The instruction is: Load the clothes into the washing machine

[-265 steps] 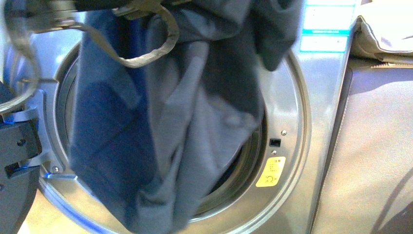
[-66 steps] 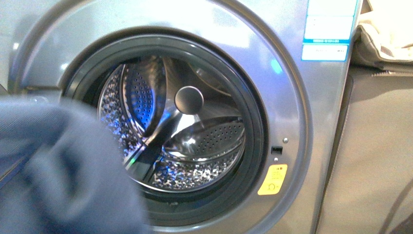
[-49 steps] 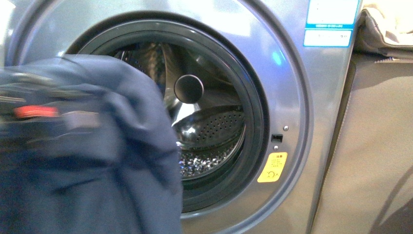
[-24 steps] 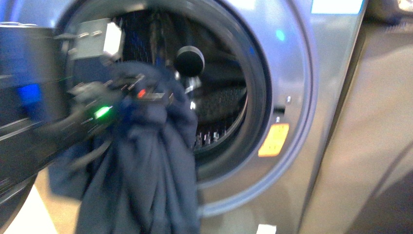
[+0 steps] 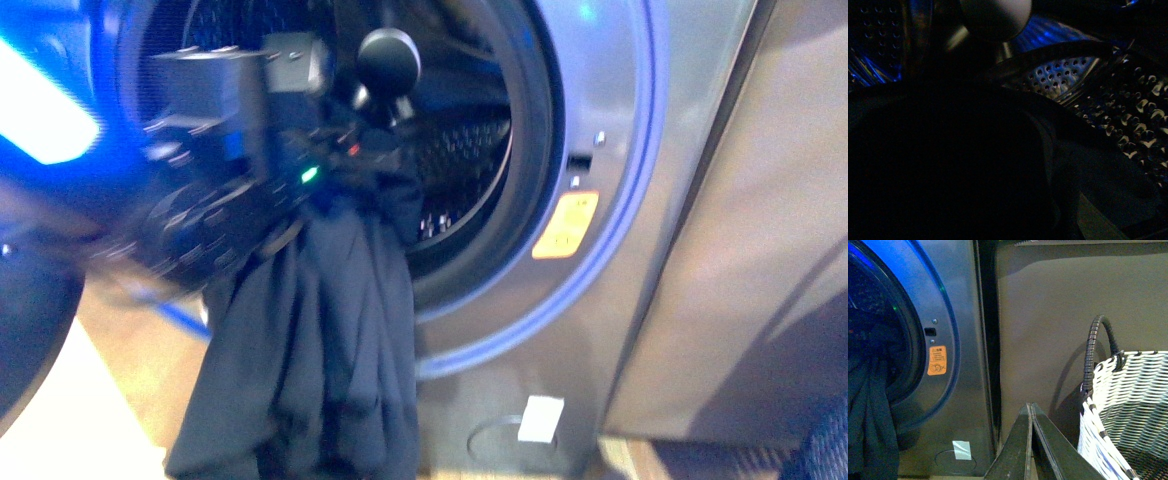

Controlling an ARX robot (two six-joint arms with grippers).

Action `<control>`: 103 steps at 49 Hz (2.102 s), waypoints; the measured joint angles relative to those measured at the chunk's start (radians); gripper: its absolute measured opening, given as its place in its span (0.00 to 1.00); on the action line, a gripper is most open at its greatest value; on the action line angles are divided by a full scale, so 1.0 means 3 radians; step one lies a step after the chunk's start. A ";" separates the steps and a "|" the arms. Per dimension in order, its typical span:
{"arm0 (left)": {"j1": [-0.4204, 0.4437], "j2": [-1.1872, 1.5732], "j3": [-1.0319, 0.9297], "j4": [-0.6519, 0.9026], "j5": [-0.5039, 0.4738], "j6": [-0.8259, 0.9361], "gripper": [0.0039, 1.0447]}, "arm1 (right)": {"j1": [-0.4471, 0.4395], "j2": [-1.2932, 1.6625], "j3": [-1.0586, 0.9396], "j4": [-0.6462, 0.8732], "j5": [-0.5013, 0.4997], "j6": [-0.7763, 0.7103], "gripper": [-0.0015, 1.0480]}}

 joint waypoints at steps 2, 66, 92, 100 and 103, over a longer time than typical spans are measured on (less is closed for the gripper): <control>-0.0003 0.0117 0.0179 -0.0081 -0.0034 0.0000 0.12 | 0.0000 0.0000 0.0000 0.0000 0.0000 0.0000 0.02; 0.0085 0.2037 0.4659 -0.2533 -0.0259 0.0337 0.12 | 0.0000 0.0000 0.0000 0.0000 0.0000 0.0000 0.02; 0.0100 0.1628 0.3512 -0.2444 -0.0168 0.0320 0.76 | 0.0000 0.0000 0.0000 -0.0001 0.0000 0.0000 0.02; 0.0120 0.1261 0.2547 -0.2073 -0.0120 0.0309 0.94 | 0.0000 0.0000 0.0000 -0.0003 0.0000 0.0000 0.02; 0.0118 0.1133 0.2241 -0.1912 -0.0084 0.0305 0.94 | 0.0000 0.0000 0.0000 -0.0003 0.0000 0.0000 0.02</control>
